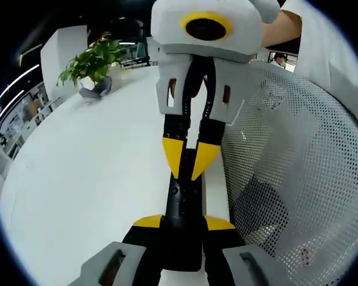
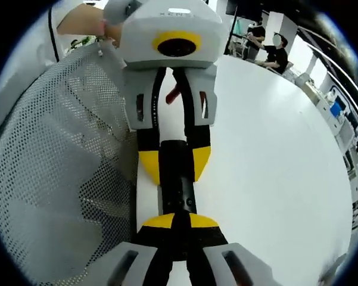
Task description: Press the specified remote control buttons in sequence, fully releasing each button before pressing the next.
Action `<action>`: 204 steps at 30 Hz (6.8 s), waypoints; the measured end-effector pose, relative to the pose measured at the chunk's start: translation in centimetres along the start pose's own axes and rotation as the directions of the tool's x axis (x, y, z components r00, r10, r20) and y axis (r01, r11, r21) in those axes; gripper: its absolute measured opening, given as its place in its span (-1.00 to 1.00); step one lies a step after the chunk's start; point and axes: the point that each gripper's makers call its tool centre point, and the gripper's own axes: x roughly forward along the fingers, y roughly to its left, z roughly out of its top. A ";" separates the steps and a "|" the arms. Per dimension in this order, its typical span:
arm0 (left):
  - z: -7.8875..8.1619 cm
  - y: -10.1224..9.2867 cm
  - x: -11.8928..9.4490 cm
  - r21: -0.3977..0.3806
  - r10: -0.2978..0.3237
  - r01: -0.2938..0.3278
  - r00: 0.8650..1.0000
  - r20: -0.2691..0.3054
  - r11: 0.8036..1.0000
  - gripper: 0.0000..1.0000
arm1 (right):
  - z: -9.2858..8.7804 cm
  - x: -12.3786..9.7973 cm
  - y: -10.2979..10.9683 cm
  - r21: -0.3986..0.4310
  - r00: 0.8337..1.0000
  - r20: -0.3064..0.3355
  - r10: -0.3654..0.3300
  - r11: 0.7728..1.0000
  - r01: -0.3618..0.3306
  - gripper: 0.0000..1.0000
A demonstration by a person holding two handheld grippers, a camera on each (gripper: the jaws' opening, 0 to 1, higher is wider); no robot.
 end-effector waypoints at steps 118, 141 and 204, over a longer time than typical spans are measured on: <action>0.0 0.0 0.0 -0.011 -0.001 0.000 1.000 -0.020 1.000 -0.52 | -0.6 -0.5 -0.4 0.261 0.999 0.048 0.010 0.965 -0.022 -1.00; -0.1 0.0 0.1 -0.011 0.000 0.000 1.000 -0.018 1.000 -0.52 | 0.3 0.3 -0.7 0.265 0.998 0.033 -0.046 0.964 0.035 -1.00; 0.0 -0.1 0.1 -0.016 0.005 -0.006 1.000 -0.013 1.000 -0.52 | 0.8 0.6 -1.2 0.284 0.988 -0.081 0.129 0.953 -0.101 -1.00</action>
